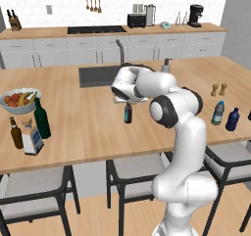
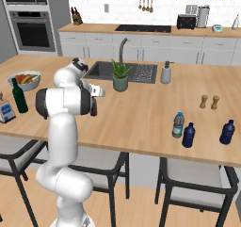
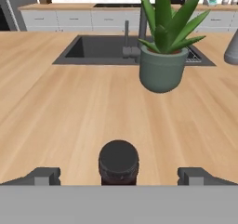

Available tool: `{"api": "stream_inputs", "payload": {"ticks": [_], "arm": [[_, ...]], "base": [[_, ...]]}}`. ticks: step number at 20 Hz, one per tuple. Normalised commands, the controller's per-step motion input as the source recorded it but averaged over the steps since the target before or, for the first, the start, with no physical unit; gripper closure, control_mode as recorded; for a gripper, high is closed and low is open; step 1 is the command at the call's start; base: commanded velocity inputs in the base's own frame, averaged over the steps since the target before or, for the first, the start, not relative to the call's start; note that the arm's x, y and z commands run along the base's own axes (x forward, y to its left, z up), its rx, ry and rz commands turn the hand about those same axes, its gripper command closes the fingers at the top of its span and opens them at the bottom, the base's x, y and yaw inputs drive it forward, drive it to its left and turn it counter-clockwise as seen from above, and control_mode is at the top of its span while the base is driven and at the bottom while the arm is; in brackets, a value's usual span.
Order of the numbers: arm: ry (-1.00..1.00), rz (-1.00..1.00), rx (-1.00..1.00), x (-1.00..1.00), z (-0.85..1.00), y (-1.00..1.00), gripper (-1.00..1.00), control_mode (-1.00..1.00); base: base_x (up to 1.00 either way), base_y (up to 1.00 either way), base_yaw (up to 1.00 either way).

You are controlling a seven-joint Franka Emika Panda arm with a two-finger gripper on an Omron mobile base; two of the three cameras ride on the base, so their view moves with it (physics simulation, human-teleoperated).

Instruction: Move the plastic bottles in the middle to the plastics group, and the glass bottles in the middle to the glass group.

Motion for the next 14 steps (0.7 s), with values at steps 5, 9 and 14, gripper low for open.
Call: {"api": "stream_inputs", "payload": {"ticks": [5,9,14], "arm": [[0.00,0.00,0.00,0.10,0.00,0.00,-1.00,-1.00],[0.00,0.00,0.00,0.03,0.00,0.00,-1.00,-1.00],[0.00,0.00,0.00,0.09,0.00,0.00,1.00,-1.00]], "base": [[0.00,0.00,0.00],[0.00,0.00,0.00],[0.00,0.00,0.00]]}}
